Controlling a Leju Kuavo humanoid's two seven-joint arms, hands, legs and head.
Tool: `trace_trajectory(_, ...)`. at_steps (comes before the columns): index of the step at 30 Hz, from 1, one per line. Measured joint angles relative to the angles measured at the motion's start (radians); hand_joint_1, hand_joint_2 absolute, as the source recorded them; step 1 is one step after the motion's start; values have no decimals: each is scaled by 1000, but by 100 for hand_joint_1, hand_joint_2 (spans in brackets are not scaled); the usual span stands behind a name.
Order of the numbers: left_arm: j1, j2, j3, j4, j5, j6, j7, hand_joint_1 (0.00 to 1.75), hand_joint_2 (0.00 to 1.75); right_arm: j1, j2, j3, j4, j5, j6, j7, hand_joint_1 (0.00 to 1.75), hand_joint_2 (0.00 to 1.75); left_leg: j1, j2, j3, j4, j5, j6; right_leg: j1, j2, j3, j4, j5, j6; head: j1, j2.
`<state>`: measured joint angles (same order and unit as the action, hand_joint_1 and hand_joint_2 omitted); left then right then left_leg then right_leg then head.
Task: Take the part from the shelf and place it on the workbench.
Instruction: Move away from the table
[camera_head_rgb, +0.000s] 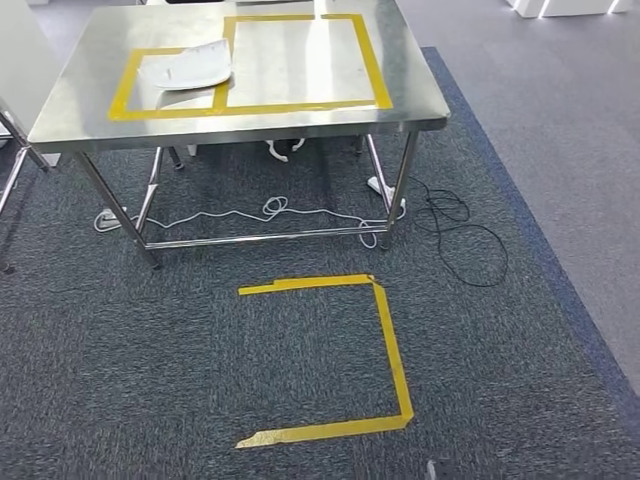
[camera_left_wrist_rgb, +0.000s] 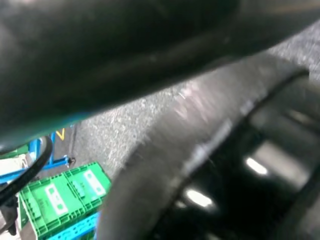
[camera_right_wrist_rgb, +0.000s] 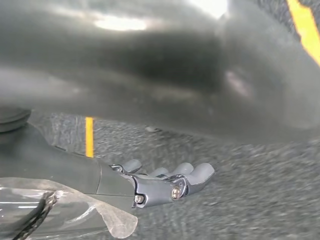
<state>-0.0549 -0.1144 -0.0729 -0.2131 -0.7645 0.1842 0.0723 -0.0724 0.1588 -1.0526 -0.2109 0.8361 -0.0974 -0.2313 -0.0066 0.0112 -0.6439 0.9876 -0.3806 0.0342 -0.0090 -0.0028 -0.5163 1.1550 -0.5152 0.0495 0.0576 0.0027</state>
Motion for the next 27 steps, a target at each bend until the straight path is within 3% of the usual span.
trace_trajectory(1, -1, -1, 1, 0, -2, -1, 1, 0, 0, -4, 0, 0, 0, 0, 1, 0, 0, 0, -1, 0, -13, 8, 12, -5, 0, 1, 65, -89, -27, -4, 0, 0)
trace_trajectory(2, -1, -1, 1, 1, -3, -1, 3, 0, 0, -7, 0, 0, 0, 0, 2, -1, 0, 0, -2, -1, -20, 11, 24, -10, 1, 2, 111, -159, -56, -9, 1, 0)
trace_trajectory(3, -1, -1, 2, 2, -5, -1, 4, 0, 0, -9, 0, -1, 0, 0, 2, -1, 0, 0, -2, 0, -24, 11, 37, -16, 4, 3, 132, -202, -76, -15, 2, 0)
trace_trajectory(5, 1, 0, 4, 4, -6, -1, 6, 0, 0, -7, 0, -2, 0, 0, 3, 0, 0, 0, 2, -2, -28, 7, 50, -27, 5, -1, 117, -208, -67, -32, 4, 0)
trace_trajectory(6, 3, 1, 4, 5, -7, -1, 7, 0, 0, -6, 0, -3, 0, 0, 2, 0, 0, 0, 4, -3, -33, 18, 27, -34, 5, -4, 105, -206, -56, -42, 4, 0)
trace_trajectory(7, 6, 1, 5, 6, -7, -1, 8, 0, 0, -5, 0, -4, 0, -1, 2, 1, 0, 0, 6, -5, -40, 48, -19, -40, 4, -7, 92, -206, -42, -50, 3, 0)
trace_trajectory(9, 7, 1, 5, 8, -8, -1, 10, 0, 0, -4, 0, -5, 0, -1, 3, 2, 0, 0, 9, -6, -56, 165, -141, -50, 6, -10, 60, -203, -14, -58, 1, 0)
trace_trajectory(10, 7, 1, 6, 8, -8, -1, 10, 0, 0, -3, 0, -5, 0, -1, 3, 2, 0, 0, 9, -6, -60, 234, -180, -53, 8, -11, 43, -200, -1, -58, 0, 0)
trace_trajectory(11, 6, 1, 6, 8, -8, -1, 10, 0, 0, -3, 0, -5, 0, -1, 3, 2, 0, 0, 9, -6, -58, 288, -192, -53, 9, -13, 24, -195, 12, -58, 1, 0)
trace_trajectory(12, 6, 2, 6, 8, -8, -1, 10, 0, 0, -3, 0, -5, 0, -1, 3, 2, 0, 0, 9, -6, -45, 315, -179, -52, 11, -14, 4, -188, 25, -58, 1, 0)
trace_trajectory(13, 6, 2, 6, 8, -8, -1, 10, 0, 0, -3, 0, -5, 0, -1, 3, 2, 0, 0, 9, -6, -19, 309, -151, -49, 12, -15, -16, -180, 36, -57, 1, 0)
trace_trajectory(14, 6, 2, 6, 8, -8, -1, 10, 0, 0, -3, 0, -5, 0, -1, 3, 2, 0, 0, 9, -6, 24, 267, -124, -45, 13, -16, -38, -171, 47, -56, 1, 0)
trace_trajectory(15, 6, 2, 6, 8, -8, 0, 10, 0, 0, -3, 0, -5, 0, -1, 3, 2, 0, 0, 8, -8, 78, 198, -119, -38, 14, -15, -57, -163, 56, -54, 1, 0)
trace_trajectory(17, 4, 2, 7, 8, -8, 4, 10, 0, 0, -4, 0, -5, 0, -1, 3, 2, 0, 0, 3, -10, 175, 47, -148, -25, 15, -15, -79, -154, 72, -46, 2, 0)
trace_trajectory(19, 2, 3, 12, 8, -8, 13, 10, 0, 0, -5, 0, -6, 0, -1, 3, 2, 0, 0, -4, -10, 203, -17, -170, -14, 12, -16, -87, -156, 88, -33, 2, 0)
trace_trajectory(21, 3, 2, 18, 9, -8, 18, 10, 0, 0, -4, 0, -7, 0, -1, 3, 2, 0, 0, -3, -7, 190, -24, -151, -1, 8, -14, -97, -154, 94, -21, 1, 0)
trace_trajectory(22, 4, 2, 20, 9, -8, 20, 11, 0, 0, -3, 0, -7, 0, -1, 3, 3, 0, 0, -1, -6, 181, -28, -138, 7, 7, -11, -109, -137, 77, -15, 1, 0)
trace_trajectory(24, 4, 2, 22, 10, -8, 21, 11, 0, 0, -1, 0, -8, 0, -1, 3, 3, 0, 0, 0, -3, 155, -30, -113, 15, 4, -4, -150, -35, -7, -5, 4, 0)
trace_trajectory(26, 6, 1, 22, 10, -8, 21, 10, 0, 0, 2, 0, -9, 0, -1, 3, 4, 0, 0, -1, -1, 126, -28, -92, 16, 2, -1, -183, 94, -87, 3, 6, 0)
trace_trajectory(27, 6, 1, 22, 10, -8, 21, 11, 0, 0, 3, 0, -9, 0, -1, 3, 4, 0, 0, -1, 0, 113, -26, -83, 14, 1, -1, -178, 119, -100, 6, 6, 0)
